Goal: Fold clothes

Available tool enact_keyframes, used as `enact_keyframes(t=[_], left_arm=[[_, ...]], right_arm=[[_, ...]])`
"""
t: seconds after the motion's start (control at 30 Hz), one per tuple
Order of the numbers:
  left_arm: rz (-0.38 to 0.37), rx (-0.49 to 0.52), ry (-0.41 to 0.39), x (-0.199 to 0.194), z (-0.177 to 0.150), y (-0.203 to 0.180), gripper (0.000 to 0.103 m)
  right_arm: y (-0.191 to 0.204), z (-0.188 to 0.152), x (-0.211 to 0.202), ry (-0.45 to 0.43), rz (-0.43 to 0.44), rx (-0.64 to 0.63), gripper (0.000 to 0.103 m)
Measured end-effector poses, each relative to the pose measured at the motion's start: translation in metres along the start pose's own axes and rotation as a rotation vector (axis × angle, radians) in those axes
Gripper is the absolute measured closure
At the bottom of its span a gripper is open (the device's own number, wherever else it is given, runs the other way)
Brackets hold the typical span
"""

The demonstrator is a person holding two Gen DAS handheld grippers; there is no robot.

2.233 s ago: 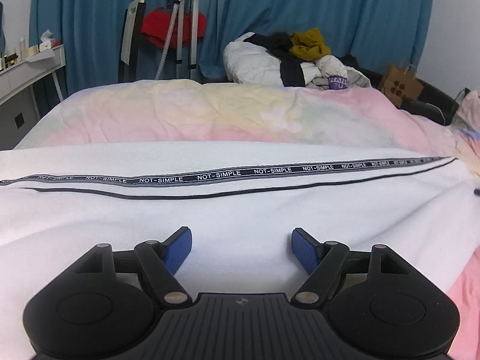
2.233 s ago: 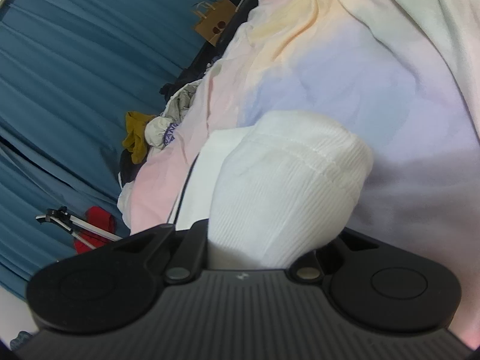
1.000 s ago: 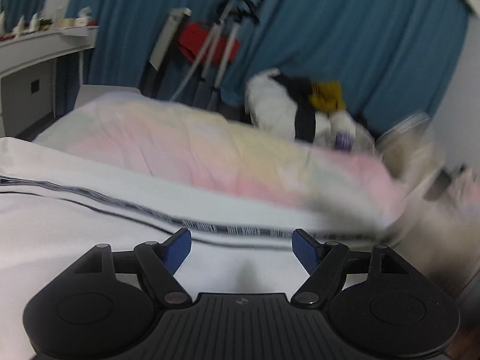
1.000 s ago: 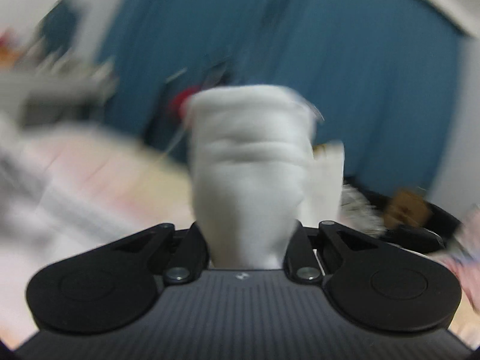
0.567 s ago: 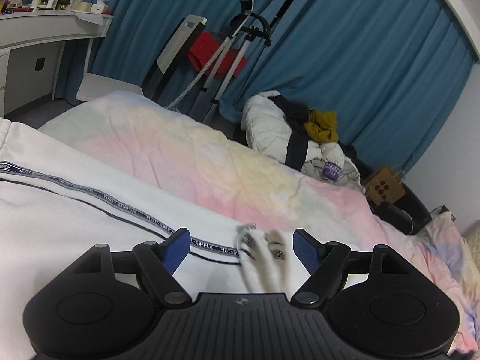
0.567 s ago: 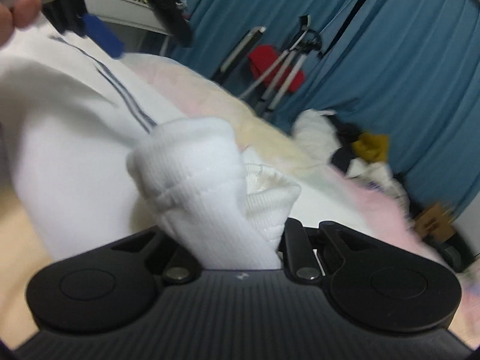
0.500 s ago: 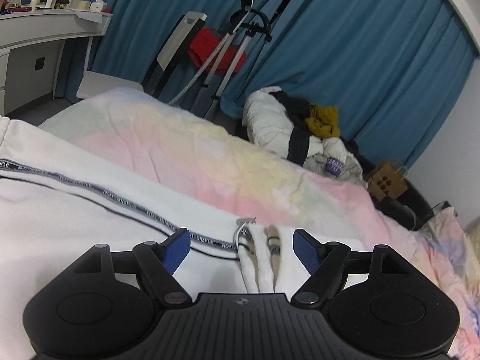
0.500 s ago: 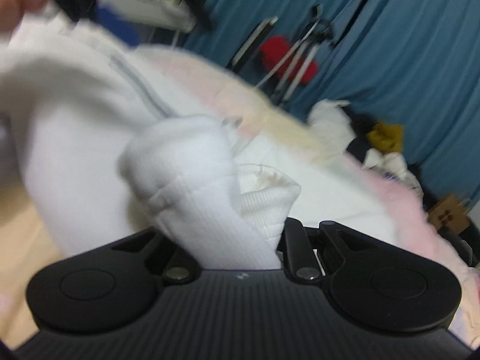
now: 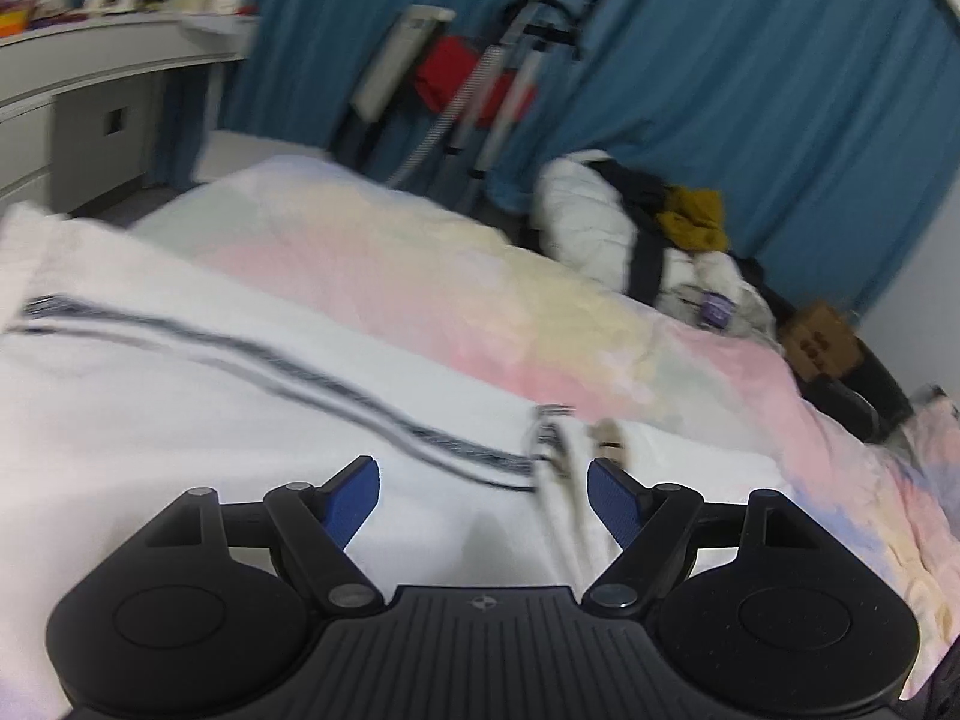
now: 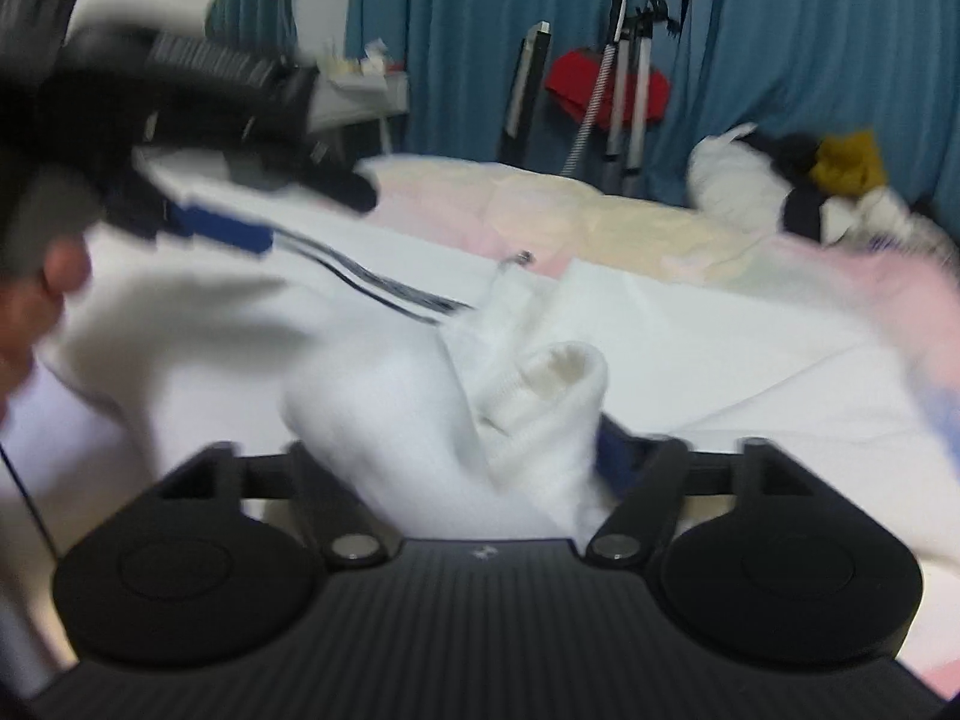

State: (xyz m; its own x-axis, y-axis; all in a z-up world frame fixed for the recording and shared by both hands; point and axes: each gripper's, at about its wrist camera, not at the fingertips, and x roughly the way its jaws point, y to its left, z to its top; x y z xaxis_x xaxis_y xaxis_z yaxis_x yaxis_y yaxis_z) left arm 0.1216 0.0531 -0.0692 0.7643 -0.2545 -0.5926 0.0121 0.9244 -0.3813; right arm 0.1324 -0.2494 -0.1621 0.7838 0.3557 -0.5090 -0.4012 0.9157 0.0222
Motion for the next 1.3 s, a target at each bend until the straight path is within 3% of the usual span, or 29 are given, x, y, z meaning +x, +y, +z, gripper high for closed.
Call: enact_keyframes(t=[0.07, 0.3, 0.47, 0.57, 0.67, 0.73, 0.83, 0.9, 0.97, 1.1, 1.3], left_arm=[[0.032, -0.057, 0.017, -0.018, 0.005, 0.02, 0.024], [0.143, -0.356, 0.072, -0.088, 0.02, 0.109, 0.017], [0.147, -0.605, 0.128, -0.099, 0.011, 0.165, 0.011], [0.125, -0.721, 0.127, -0.089, 0.005, 0.189, 0.011], [0.102, -0.838, 0.126, -0.079, -0.001, 0.212, 0.011], [0.11, -0.899, 0.094, -0.071, -0.003, 0.224, 0.011], [0.12, -0.796, 0.016, -0.073, 0.008, 0.208, 0.019], [0.127, -0.727, -0.036, -0.074, 0.016, 0.198, 0.044], [0.134, -0.658, -0.087, -0.076, 0.023, 0.187, 0.081], [0.146, -0.517, -0.188, -0.079, 0.039, 0.165, 0.089], [0.076, -0.153, -0.363, -0.102, 0.069, 0.03, 0.089]], right_arm=[[0.003, -0.003, -0.013, -0.029, 0.063, 0.054, 0.017], [-0.021, 0.019, -0.034, -0.129, 0.122, 0.158, 0.017], [-0.037, 0.021, -0.047, -0.197, 0.011, 0.179, 0.017], [-0.046, 0.017, -0.032, -0.116, -0.063, 0.213, 0.017], [-0.055, -0.002, 0.002, 0.074, -0.034, 0.272, 0.016], [-0.054, -0.012, 0.014, 0.112, -0.046, 0.259, 0.015], [-0.048, -0.009, 0.014, 0.106, -0.063, 0.217, 0.015], [-0.052, -0.008, 0.015, 0.104, -0.052, 0.25, 0.015], [-0.056, -0.009, 0.016, 0.107, -0.045, 0.269, 0.015], [-0.06, -0.003, 0.013, 0.101, -0.034, 0.315, 0.015], [-0.087, 0.007, -0.016, 0.024, -0.083, 0.413, 0.018]])
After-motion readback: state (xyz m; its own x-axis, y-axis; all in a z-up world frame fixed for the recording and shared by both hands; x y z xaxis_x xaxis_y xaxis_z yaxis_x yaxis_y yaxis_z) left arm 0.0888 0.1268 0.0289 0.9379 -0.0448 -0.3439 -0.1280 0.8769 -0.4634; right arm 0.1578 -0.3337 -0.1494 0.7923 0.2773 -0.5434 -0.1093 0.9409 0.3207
